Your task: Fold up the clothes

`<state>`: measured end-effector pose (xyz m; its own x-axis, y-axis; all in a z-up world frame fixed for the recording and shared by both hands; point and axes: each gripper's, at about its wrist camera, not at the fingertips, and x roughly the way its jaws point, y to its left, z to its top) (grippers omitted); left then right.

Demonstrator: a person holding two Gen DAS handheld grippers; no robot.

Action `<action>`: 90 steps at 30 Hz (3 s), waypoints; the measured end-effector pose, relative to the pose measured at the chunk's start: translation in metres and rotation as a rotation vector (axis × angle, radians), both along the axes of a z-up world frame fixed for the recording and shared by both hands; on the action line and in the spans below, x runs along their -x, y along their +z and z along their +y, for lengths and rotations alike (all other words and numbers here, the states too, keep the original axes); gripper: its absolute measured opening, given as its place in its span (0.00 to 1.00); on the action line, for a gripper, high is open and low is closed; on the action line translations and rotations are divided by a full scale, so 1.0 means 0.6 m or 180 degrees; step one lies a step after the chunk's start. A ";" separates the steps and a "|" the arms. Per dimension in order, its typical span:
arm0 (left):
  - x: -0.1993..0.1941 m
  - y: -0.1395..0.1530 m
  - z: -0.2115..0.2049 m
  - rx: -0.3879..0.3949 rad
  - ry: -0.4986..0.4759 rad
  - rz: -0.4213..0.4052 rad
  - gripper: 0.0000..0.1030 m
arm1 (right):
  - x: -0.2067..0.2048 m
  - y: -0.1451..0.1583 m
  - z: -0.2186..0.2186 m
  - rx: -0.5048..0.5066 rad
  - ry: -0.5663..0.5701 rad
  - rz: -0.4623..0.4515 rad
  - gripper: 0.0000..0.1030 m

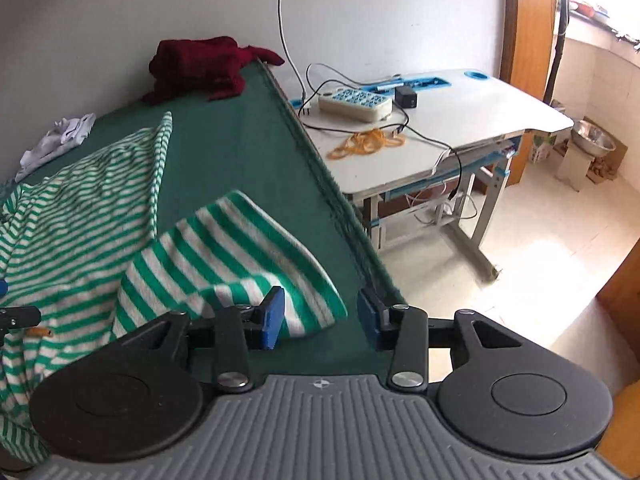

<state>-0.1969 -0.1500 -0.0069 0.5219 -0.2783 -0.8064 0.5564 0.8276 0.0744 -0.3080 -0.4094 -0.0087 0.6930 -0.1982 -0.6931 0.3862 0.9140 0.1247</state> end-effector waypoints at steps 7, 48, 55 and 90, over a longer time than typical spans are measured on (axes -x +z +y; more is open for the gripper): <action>0.014 -0.006 -0.003 0.0063 0.0377 0.0017 0.99 | -0.011 -0.011 0.006 -0.0128 0.0194 -0.0263 0.40; 0.212 0.047 -0.147 -0.0111 -0.1308 -0.0210 0.54 | -0.027 0.078 -0.097 -0.2387 0.0368 -0.1306 0.06; 0.191 0.063 -0.110 0.0507 -0.1417 0.0327 0.55 | 0.051 0.110 -0.086 -0.1862 0.0374 -0.1504 0.03; 0.207 0.025 -0.136 0.0425 -0.1677 0.0509 0.88 | 0.119 -0.004 -0.109 -0.1260 -0.0480 -0.0638 0.06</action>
